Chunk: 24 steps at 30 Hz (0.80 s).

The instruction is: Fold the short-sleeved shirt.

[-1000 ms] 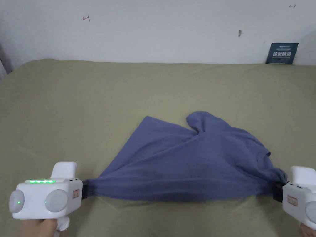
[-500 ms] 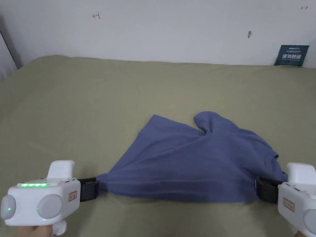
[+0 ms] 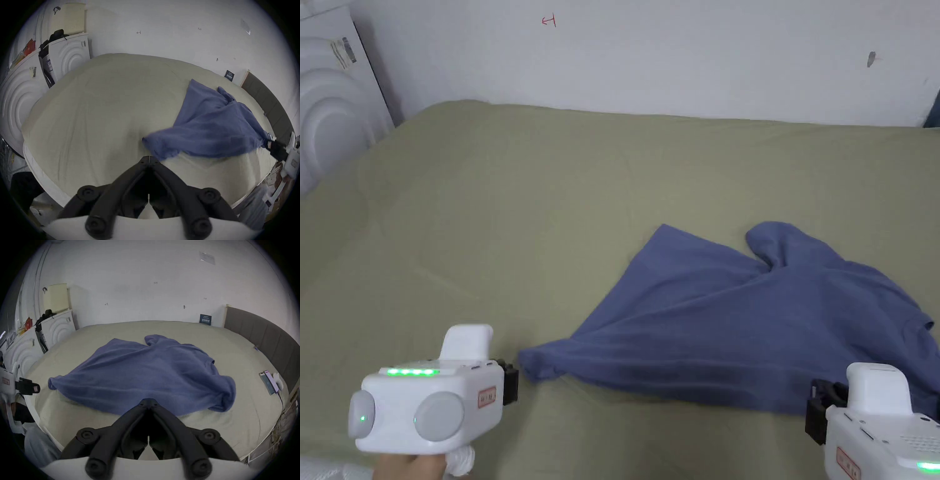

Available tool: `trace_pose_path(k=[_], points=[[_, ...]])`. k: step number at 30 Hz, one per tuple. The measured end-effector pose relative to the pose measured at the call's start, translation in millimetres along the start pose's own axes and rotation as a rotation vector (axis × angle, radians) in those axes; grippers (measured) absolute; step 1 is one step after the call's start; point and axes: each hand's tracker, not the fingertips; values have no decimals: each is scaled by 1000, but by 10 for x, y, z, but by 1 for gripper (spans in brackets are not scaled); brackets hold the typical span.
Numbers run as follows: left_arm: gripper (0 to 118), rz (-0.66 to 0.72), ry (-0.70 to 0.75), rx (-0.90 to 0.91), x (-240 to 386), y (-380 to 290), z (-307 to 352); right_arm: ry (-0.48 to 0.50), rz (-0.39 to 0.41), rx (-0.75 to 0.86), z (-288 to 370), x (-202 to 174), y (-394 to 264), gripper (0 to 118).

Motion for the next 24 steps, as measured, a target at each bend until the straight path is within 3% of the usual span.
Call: trace_pose_path(k=[3,6,7,10,11,13,15,16,17,24], points=[[4,-2,-29,-1,64,227,-71,6,3,0,8,-24,-2,0],[117,21,-43,-52,121,406,-269,7,13,-11,-16,-11,-22,0],[118,19,-33,-79,156,433,-372,10,15,-16,-26,-4,-31,0],[112,-15,-1,-121,231,495,-545,9,21,-35,-48,26,-62,0],[105,-28,10,-146,275,476,-592,7,25,-38,-54,34,-72,0],[77,-86,-3,-186,343,386,-673,8,24,-49,-69,73,-77,0],[65,-141,57,-129,379,288,-722,6,23,-54,-105,110,-74,0],[28,-129,38,-143,403,304,-682,2,23,-59,-132,137,-49,0],[2,-121,-6,-144,404,323,-653,-1,20,-62,-156,170,-16,0],[2,-121,-1,-138,364,309,-807,-6,-16,-33,-431,583,617,0]])
